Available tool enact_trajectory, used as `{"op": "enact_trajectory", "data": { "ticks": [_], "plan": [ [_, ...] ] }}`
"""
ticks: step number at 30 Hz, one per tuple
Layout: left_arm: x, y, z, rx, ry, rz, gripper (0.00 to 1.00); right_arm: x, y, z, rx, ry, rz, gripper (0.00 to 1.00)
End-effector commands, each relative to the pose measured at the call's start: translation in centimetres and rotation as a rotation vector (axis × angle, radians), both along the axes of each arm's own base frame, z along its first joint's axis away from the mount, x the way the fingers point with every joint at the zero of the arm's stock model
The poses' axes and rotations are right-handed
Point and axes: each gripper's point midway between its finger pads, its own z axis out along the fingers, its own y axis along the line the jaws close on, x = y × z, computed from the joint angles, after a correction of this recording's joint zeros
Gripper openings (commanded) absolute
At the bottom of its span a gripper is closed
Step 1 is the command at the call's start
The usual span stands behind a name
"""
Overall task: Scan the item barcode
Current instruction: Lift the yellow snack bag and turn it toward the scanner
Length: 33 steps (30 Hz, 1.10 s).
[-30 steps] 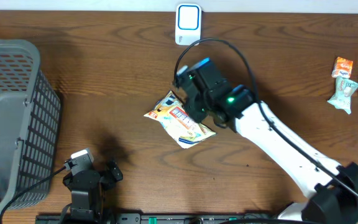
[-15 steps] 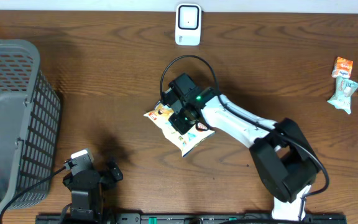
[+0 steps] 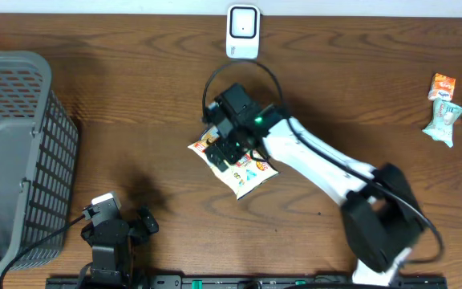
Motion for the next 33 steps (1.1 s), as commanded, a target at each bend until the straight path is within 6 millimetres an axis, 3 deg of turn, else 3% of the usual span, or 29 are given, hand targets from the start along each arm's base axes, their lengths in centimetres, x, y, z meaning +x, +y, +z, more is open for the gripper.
{"op": "enact_trajectory", "data": {
  "ticks": [1,3,4,5,6,7,10,14,18,20,21,22,27,29,31,33],
  "plan": [
    [-1.1,0.3,-1.2,0.029,0.071,-0.007,0.98,1.5,0.9,5.5,0.096,-0.119,-0.017,0.79],
    [-1.1,0.3,-1.2,0.029,0.071,-0.007,0.98,1.8,1.1,4.9,0.095,-0.117,-0.016,0.53],
    [-1.1,0.3,-1.2,0.029,0.071,-0.007,0.98,1.8,1.1,4.3,0.087,-0.108,-0.016,0.3],
    [-1.1,0.3,-1.2,0.029,0.071,-0.007,0.98,1.8,1.2,3.6,0.078,-0.097,-0.016,0.17],
    [-1.1,0.3,-1.2,0.03,0.071,-0.007,0.98,1.7,1.1,2.0,0.055,-0.07,-0.016,0.08],
    [-1.1,0.3,-1.2,0.029,0.071,-0.007,0.98,1.7,1.1,1.0,0.04,-0.053,-0.016,0.07],
    [-1.1,0.3,-1.2,0.029,0.071,-0.007,0.98,1.3,1.2,-2.7,-0.011,0.008,-0.01,0.12],
    [-1.1,0.3,-1.2,0.029,0.071,-0.007,0.98,0.4,0.9,-7.0,-0.072,0.093,-0.024,0.36],
    [-1.1,0.3,-1.2,0.029,0.071,-0.007,0.98,0.5,1.0,-7.8,-0.076,0.096,-0.024,0.49],
    [-1.1,0.3,-1.2,0.029,0.071,-0.007,0.98,1.0,1.4,-6.8,-0.061,0.078,-0.021,0.74],
    [-1.1,0.3,-1.2,0.029,0.071,-0.007,0.98,1.2,1.7,-6.0,-0.051,0.067,-0.019,0.95],
    [-1.1,0.3,-1.2,0.029,0.071,-0.007,0.98,1.4,2.0,-4.9,-0.039,0.053,-0.017,0.99],
    [-1.1,0.3,-1.2,0.029,0.071,-0.007,0.98,2.6,2.7,2.8,0.029,-0.036,-0.024,0.99],
    [-1.1,0.3,-1.2,0.029,0.071,-0.007,0.98,2.6,2.0,5.3,0.033,-0.073,-0.05,0.99],
    [-1.1,0.3,-1.2,0.029,0.071,-0.007,0.98,2.4,0.6,6.4,0.001,-0.083,-0.114,0.99],
    [-1.1,0.3,-1.2,0.029,0.071,-0.007,0.98,1.3,-1.6,5.9,-0.088,-0.041,-0.18,0.78]
  ]
}}
